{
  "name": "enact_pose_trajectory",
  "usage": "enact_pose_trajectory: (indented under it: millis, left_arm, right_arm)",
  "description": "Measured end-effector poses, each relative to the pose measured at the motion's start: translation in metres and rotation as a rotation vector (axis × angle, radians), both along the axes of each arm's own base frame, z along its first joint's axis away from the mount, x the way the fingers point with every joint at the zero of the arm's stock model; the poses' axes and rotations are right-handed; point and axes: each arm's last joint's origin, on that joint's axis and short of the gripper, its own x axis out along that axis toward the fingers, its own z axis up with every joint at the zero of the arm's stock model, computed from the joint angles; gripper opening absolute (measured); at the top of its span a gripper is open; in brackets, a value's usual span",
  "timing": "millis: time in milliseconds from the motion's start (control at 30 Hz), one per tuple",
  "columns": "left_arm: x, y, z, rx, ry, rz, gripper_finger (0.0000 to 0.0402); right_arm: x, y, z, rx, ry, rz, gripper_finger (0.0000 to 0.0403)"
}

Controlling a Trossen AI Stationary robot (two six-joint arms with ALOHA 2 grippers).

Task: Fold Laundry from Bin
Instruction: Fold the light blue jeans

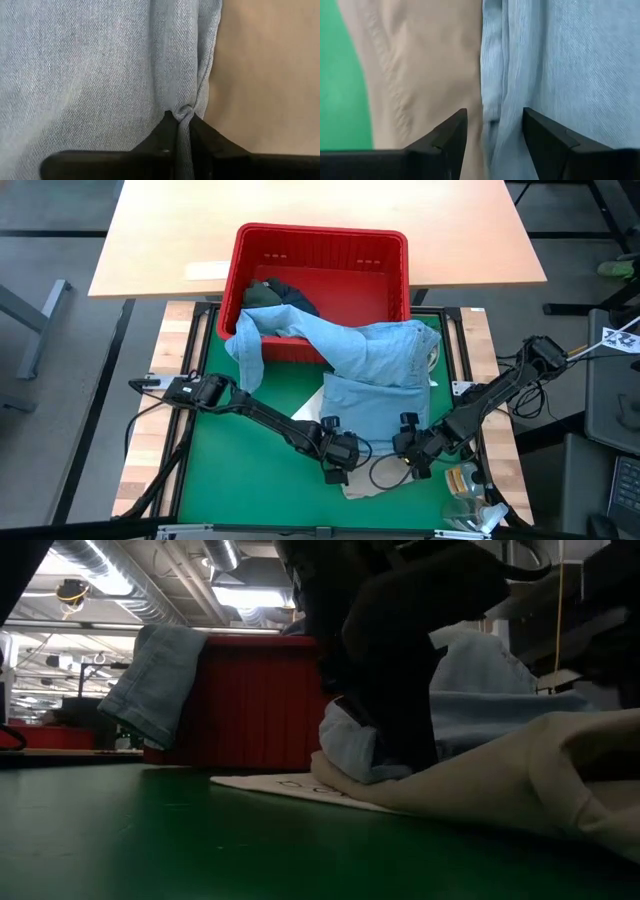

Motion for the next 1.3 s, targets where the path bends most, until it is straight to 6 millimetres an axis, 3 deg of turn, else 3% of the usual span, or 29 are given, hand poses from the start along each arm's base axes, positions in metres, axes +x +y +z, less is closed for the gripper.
enact_pose_trajectory:
  millis: [133,267,800,1300]
  left_arm:
    - [0.001,0.0,0.0,-0.037,0.007,-0.005,0.0009]
    - [0.0,0.0,0.0,-0.038,0.006,-0.004,0.0015]
    - [0.001,-0.001,0.0,-0.043,0.004,-0.005,0.0017]
    - [0.0,-0.001,0.0,-0.046,0.005,-0.007,0.0018]
  right_arm:
    - [0.0,0.0,0.019,-0.072,0.057,-0.005,0.0186]
    - [0.0,0.0,0.023,-0.079,0.062,-0.006,0.0186]
    - [0.009,0.007,-0.009,-0.185,0.168,0.011,0.0183]
    - [0.009,0.006,-0.009,-0.191,0.173,0.01,0.0055]
